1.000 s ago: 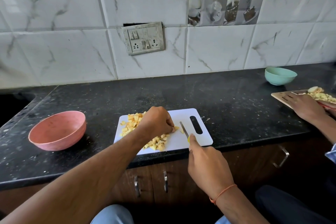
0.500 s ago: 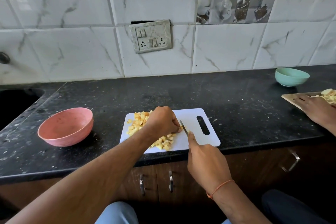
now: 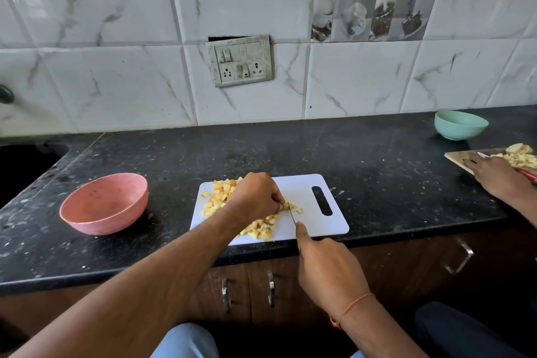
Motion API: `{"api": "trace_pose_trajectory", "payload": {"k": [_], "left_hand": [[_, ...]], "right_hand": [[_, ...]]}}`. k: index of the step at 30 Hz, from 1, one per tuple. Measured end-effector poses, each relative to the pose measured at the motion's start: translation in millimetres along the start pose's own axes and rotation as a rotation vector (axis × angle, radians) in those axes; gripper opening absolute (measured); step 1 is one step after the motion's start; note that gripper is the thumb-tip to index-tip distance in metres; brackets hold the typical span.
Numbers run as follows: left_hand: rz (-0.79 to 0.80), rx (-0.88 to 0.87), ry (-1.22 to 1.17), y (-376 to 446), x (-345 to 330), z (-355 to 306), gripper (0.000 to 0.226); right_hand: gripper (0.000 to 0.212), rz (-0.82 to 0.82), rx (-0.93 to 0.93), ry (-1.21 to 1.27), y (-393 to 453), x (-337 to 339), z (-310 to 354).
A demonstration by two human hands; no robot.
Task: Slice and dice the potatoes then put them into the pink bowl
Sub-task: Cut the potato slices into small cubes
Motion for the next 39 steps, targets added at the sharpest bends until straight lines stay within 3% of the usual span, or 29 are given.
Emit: {"api": "trace_pose_trajectory", "payload": {"k": [14,29,39], "left_hand": [[-0.038,0.097,0.073,6,6,-2,0.005],[-0.043,0.095,0.087,7,4,-5,0.005],[-0.03,0.096,0.093,6,4,-8,0.006]], "right_hand": [[0.064,-0.103,-0.033,0.067,-4,5,-4],[0.073,0.016,-0.008,-0.017,27,-5,10],[0.068,0.033,0.062,-0.071,-11,5,-13]]}}
Point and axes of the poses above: each hand's wrist, its own y-axis towards the middle knuckle, its own x-axis out of the back of the hand, z = x × y, the point moved 3 cm from there along y, towards the middle knuckle, and after that the axes turned 13 degrees about -y, right-handed, at the moved point
